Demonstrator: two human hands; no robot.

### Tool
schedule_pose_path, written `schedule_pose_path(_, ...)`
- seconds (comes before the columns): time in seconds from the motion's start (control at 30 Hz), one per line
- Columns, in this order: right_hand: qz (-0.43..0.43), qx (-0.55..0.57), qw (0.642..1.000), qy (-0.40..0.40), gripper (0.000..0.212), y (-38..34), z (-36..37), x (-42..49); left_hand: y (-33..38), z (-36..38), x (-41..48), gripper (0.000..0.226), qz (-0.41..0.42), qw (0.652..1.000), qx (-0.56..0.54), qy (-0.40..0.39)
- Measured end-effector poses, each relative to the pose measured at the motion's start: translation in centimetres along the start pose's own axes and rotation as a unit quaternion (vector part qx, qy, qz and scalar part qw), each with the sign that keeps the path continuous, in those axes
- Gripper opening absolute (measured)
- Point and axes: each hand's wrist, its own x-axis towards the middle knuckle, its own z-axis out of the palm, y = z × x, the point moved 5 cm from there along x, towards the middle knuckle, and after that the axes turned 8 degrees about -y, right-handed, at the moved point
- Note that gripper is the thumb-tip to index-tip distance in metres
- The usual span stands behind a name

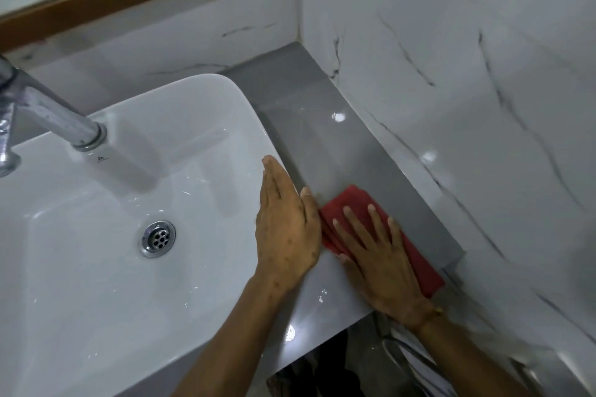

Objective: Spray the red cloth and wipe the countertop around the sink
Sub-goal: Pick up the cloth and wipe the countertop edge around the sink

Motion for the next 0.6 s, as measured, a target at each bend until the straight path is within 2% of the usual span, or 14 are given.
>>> schedule_pose_path(0.1, 0.026, -0.018, 1.0, -0.001, 0.059, 2.1, -0.8, 0.1, -0.2, 0.1, 0.0, 0.063, 0.002, 1.0, -0.006, 0.001)
schedule_pose_path(0.23, 0.09, -0.01, 0.996, -0.002, 0.061, 5.0, -3.1, 4.9, -0.4, 0.2, 0.3, 0.064, 0.0, 1.0, -0.013, 0.015)
schedule_pose_path(0.33, 0.115, -0.011, 0.993, -0.009, 0.061, 4.2, -3.9, 8.1, -0.6, 0.4, 0.6, 0.065, -0.001, 1.0, -0.014, 0.017)
schedule_pose_path(0.43, 0.069, -0.007, 0.998, -0.004, 0.063, 0.8, -2.9, 7.4, -0.9, 0.5, 0.7, 0.065, -0.004, 1.0, -0.009, 0.022)
schedule_pose_path(0.5, 0.021, -0.01, 1.0, -0.003, 0.064, -1.4, -1.3, 4.2, -1.0, 0.5, 0.7, 0.065, -0.005, 1.0, -0.009, 0.02)
schedule_pose_path(0.6, -0.008, 0.001, 1.0, 0.014, 0.063, -2.3, 1.0, -1.7, -0.6, 0.4, 0.4, 0.065, 0.006, 1.0, -0.004, 0.013)
